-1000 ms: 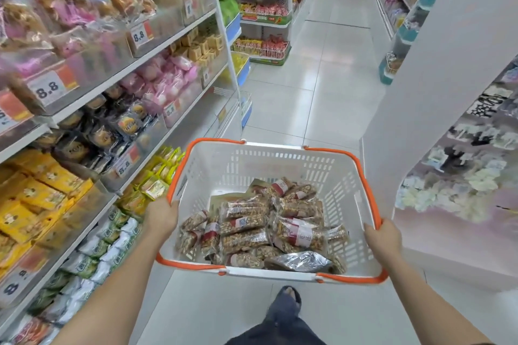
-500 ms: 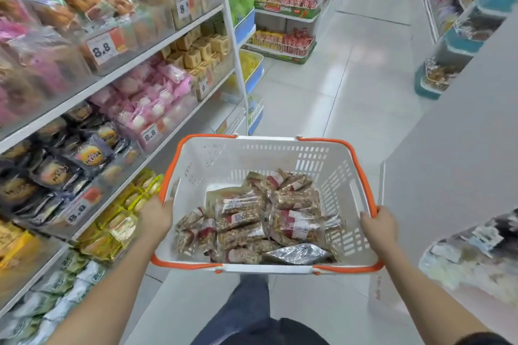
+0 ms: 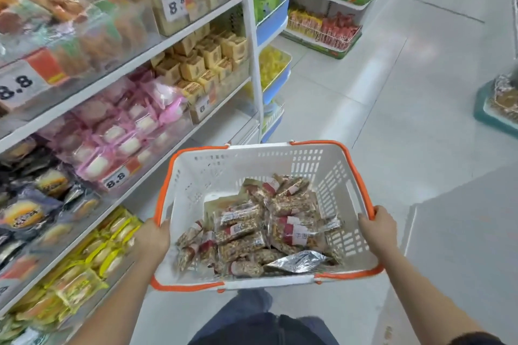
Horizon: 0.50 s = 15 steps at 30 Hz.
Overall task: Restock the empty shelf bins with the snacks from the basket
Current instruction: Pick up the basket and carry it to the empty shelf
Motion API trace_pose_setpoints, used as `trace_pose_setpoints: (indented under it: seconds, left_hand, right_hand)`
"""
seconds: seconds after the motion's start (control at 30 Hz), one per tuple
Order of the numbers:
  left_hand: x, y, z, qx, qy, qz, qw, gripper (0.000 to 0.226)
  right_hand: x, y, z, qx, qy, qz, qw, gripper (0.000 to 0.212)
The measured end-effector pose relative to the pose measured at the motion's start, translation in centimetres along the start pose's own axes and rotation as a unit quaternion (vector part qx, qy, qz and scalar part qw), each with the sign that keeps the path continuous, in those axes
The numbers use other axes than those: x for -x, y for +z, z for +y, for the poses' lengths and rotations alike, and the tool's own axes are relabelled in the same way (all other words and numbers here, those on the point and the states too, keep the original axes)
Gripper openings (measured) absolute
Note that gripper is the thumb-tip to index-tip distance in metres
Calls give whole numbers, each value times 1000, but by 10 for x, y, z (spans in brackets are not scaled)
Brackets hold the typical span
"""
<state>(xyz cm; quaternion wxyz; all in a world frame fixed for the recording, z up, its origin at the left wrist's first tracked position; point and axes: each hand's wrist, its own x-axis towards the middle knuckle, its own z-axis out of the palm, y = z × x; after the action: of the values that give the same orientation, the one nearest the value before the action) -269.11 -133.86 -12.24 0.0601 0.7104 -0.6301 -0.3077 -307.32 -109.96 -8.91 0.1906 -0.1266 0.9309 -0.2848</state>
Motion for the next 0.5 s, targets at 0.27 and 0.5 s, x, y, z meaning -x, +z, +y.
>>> trace_pose_setpoints:
  seconds: [0.27, 0.5]
  left_hand:
    - [-19, 28, 43, 22, -100, 55, 993, 45]
    - [5, 77, 54, 69, -250, 96, 961, 37]
  right_hand:
    - [-122, 17, -66, 68, -41, -89, 993, 21]
    - [-227, 43, -120, 194, -160, -212, 944, 31]
